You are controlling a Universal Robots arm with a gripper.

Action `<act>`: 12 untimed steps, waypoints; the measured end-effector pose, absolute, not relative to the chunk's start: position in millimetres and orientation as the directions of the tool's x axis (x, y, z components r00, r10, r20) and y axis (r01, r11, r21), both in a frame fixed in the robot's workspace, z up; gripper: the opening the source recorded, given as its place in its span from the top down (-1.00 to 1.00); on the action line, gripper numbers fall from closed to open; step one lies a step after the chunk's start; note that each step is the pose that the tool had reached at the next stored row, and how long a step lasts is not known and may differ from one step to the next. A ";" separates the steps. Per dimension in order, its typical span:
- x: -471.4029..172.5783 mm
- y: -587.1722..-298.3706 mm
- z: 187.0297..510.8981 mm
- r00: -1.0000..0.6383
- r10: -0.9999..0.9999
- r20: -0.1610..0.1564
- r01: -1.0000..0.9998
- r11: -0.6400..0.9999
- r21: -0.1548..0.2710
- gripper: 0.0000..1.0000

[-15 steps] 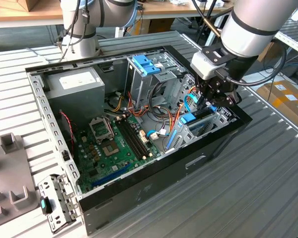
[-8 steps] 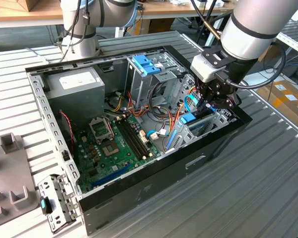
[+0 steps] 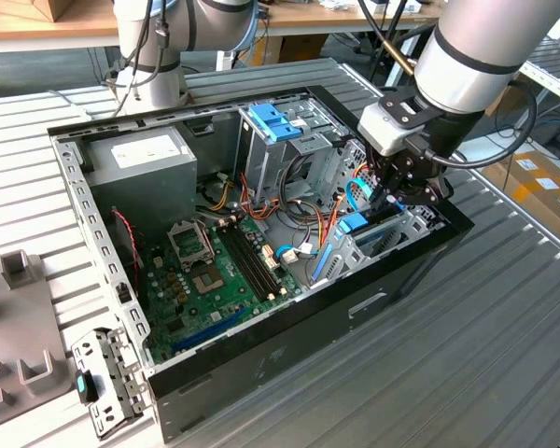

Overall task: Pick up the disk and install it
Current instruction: 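Insert the first disk wire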

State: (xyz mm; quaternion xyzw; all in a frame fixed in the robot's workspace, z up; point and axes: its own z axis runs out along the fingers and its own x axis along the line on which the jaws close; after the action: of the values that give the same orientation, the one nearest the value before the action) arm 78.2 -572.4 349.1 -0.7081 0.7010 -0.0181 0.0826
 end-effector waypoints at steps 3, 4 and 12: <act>78.2 -572.7 349.1 0.016 -0.996 -0.090 -0.990 -0.003 -0.142 0.68; 78.2 -572.8 348.8 0.016 -0.996 -0.090 -0.990 -0.003 -0.142 0.68; 78.2 -572.8 345.2 0.016 -0.996 -0.090 -0.990 -0.003 -0.142 0.68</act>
State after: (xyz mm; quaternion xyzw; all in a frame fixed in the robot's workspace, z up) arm 78.2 -572.8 345.2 -0.7081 0.7011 -0.0181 0.0826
